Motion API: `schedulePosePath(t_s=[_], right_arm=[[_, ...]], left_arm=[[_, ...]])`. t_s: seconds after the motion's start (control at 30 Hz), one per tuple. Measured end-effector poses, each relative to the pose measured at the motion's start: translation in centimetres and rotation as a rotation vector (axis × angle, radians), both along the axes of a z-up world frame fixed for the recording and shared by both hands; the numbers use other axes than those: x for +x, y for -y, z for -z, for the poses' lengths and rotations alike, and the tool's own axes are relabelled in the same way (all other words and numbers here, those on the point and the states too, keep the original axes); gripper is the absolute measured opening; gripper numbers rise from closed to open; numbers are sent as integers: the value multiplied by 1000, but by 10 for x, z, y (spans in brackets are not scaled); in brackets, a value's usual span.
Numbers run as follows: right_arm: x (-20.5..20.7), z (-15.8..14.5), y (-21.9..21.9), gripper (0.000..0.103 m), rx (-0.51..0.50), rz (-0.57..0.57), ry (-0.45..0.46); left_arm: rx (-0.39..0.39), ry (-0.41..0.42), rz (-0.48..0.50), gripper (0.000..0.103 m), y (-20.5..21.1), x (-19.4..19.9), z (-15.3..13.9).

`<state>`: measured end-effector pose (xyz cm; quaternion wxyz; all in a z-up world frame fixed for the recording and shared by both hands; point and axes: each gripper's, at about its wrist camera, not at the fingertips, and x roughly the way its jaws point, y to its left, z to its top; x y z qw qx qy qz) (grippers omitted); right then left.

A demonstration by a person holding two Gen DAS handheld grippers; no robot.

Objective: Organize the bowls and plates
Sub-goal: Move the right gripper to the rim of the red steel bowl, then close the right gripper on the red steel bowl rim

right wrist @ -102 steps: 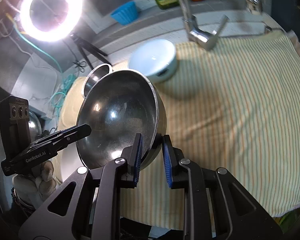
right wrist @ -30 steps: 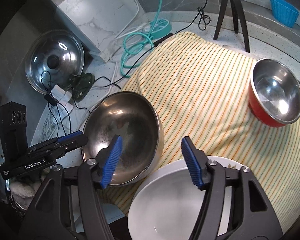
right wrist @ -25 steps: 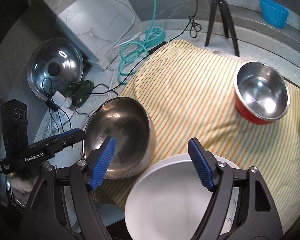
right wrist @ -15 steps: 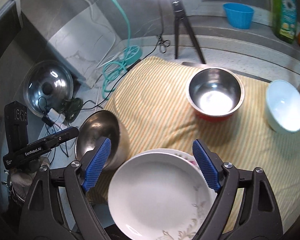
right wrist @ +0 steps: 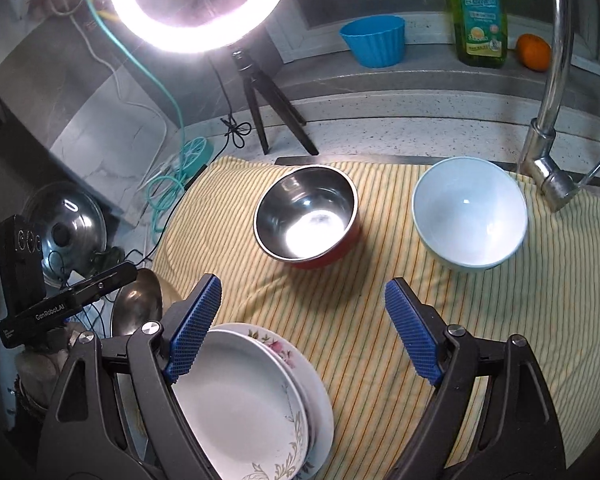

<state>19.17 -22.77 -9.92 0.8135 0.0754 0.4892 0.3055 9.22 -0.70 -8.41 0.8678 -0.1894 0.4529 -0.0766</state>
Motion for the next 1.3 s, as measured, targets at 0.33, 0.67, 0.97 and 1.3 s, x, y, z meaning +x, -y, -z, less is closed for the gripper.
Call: schedulePosePath(t_s=[0.33, 0.67, 0.97, 1.3], right_arm=[[35, 24, -5, 82, 61, 20, -90], [65, 54, -18, 57, 43, 15, -163], [80, 73, -24, 42, 15, 21, -195], [85, 79, -31, 23, -7, 10, -212]], left_arm=[[-44, -59, 59, 55, 30, 57, 19], [-59, -127, 63, 45, 37, 100, 40], [-45, -164, 84, 27, 43, 120, 55], [-43, -187, 104, 19, 50, 127, 65]])
